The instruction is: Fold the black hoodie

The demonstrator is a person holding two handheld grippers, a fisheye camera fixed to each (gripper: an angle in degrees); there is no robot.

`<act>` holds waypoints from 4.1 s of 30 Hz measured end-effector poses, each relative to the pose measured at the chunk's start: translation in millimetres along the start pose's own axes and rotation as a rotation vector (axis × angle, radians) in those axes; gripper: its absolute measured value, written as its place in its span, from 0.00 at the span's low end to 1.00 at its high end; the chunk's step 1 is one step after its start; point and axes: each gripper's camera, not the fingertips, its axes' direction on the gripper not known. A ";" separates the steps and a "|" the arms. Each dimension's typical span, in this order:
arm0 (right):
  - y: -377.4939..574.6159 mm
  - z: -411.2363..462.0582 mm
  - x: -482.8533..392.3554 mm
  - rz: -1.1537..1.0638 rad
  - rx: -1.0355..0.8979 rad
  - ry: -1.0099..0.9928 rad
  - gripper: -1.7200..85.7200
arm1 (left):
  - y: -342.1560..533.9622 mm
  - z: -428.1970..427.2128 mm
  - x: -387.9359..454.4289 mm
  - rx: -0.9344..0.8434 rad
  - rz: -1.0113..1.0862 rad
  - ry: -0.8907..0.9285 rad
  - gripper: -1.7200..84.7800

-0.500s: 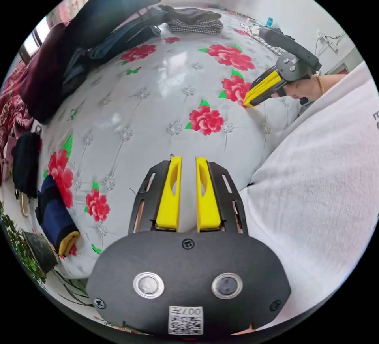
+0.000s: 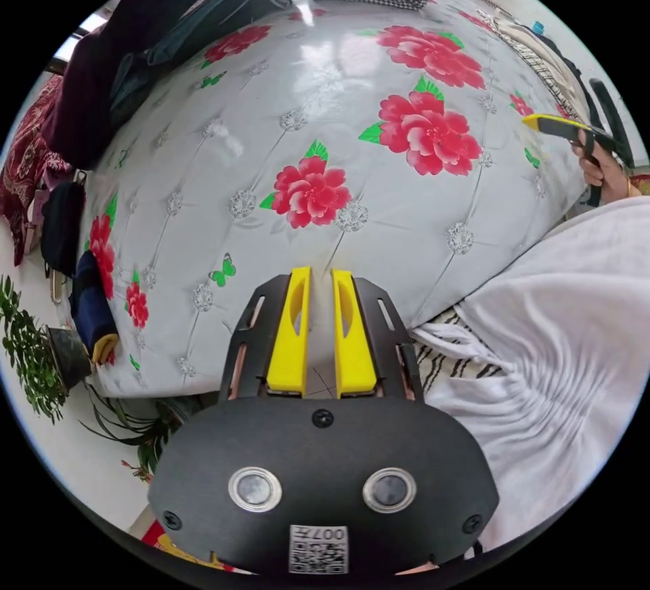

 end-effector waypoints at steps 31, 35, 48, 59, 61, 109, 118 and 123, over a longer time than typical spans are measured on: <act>-12.2 -400.9 715.9 1.103 0.187 0.478 0.05 | -64.7 137.2 28.9 -0.247 -0.375 0.233 0.01; -33.6 -410.5 700.6 1.008 0.181 0.575 0.02 | -68.8 143.7 26.2 -0.257 -0.331 0.245 0.01; -68.5 -472.2 413.0 0.241 0.822 -0.200 0.02 | -38.5 80.9 -0.3 0.025 -0.185 0.383 0.01; -223.3 -300.2 -76.3 -0.695 0.336 -0.840 0.02 | 104.8 -22.5 -102.7 0.414 -0.266 0.533 0.01; -230.8 -258.5 -186.9 -0.932 0.142 -0.982 0.03 | 134.9 -36.2 -130.5 0.475 -0.309 0.551 0.01; -205.3 -91.6 -13.3 0.040 0.235 0.160 0.13 | 48.9 -60.7 -94.2 0.291 0.411 0.591 0.18; -237.0 13.5 -8.2 -0.061 -0.049 0.174 0.08 | -11.1 -28.9 -34.3 0.201 0.579 0.477 0.03; -152.6 -164.2 78.7 0.192 0.323 0.401 0.05 | 60.4 -67.4 -263.0 0.475 -0.035 0.659 0.01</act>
